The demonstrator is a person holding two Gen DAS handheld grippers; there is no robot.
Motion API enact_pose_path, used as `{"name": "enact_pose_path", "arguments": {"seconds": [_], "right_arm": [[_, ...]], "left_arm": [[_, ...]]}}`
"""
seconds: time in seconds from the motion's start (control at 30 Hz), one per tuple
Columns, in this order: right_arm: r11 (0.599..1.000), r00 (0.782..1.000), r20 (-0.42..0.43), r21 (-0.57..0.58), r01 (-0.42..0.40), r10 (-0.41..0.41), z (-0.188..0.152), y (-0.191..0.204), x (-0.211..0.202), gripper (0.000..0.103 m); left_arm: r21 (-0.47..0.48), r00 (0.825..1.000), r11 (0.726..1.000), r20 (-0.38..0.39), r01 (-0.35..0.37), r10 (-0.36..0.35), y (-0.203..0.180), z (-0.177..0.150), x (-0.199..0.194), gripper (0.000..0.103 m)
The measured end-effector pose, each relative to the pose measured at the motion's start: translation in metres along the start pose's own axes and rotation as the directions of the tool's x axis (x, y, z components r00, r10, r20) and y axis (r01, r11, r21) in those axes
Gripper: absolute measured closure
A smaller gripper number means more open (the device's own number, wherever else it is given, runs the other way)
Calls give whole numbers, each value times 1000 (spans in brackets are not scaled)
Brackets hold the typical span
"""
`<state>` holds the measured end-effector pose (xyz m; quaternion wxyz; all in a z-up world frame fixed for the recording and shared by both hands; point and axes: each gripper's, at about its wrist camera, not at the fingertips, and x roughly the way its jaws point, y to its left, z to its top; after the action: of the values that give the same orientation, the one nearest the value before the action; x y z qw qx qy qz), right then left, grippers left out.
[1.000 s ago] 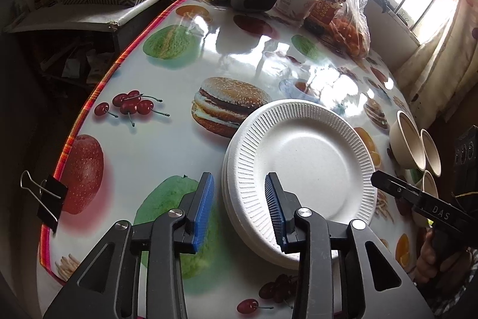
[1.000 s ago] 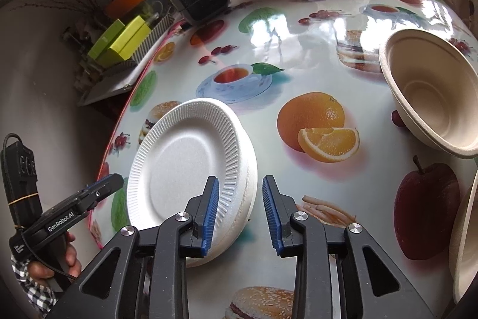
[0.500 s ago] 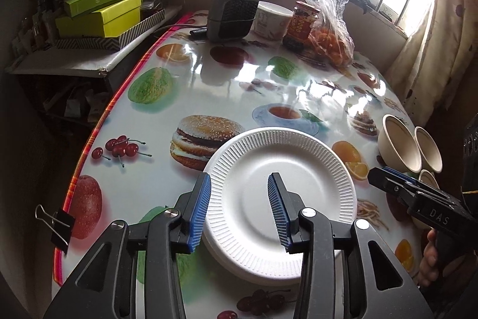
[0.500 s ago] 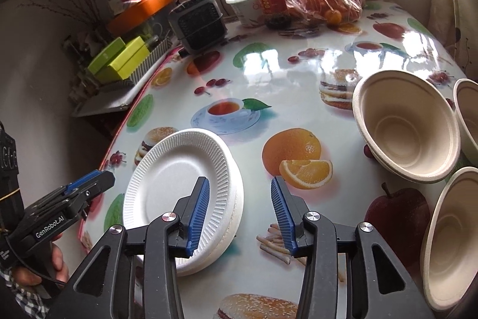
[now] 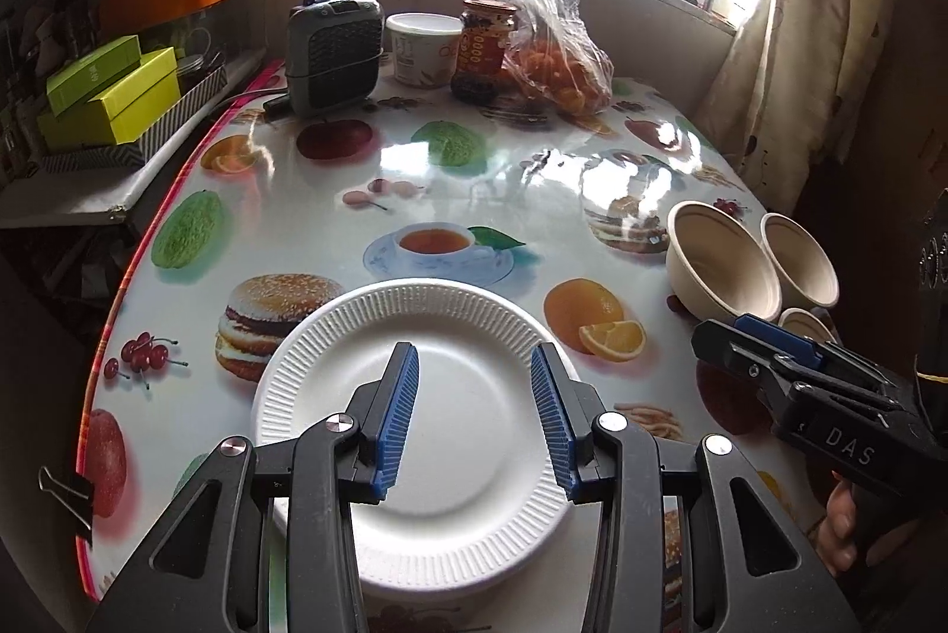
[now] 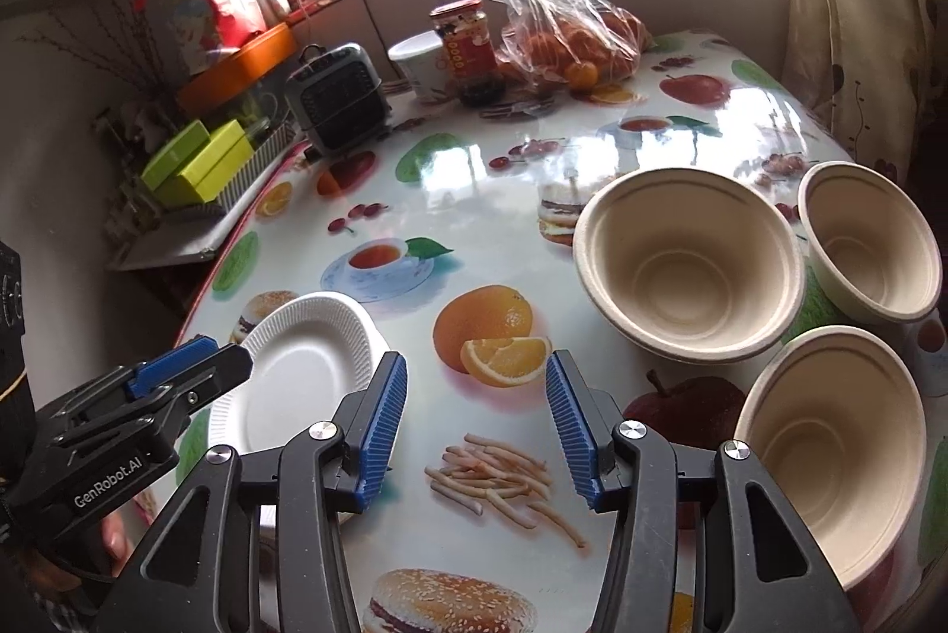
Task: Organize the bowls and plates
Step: 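Move both open grippers toward the rims of the beige paper bowls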
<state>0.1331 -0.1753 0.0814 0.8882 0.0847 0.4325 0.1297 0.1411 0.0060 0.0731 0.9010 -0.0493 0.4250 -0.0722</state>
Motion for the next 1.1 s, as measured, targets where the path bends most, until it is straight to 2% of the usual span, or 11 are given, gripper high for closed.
{"name": "enact_pose_path", "arguments": {"seconds": [0.5,0.73,1.1], "right_arm": [[996,994,68,43,81,-83,8,-43,-33,53],[987,984,102,79,136,-144,14,-75,-48,52],[976,977,86,110,187,-197,30,-121,-46,52]], "left_arm": [[91,997,992,-8,82,-82,-59,19,13,62],[117,991,984,-37,133,-129,-86,29,30,62],[113,976,974,-115,196,-184,-118,46,67,62]]}}
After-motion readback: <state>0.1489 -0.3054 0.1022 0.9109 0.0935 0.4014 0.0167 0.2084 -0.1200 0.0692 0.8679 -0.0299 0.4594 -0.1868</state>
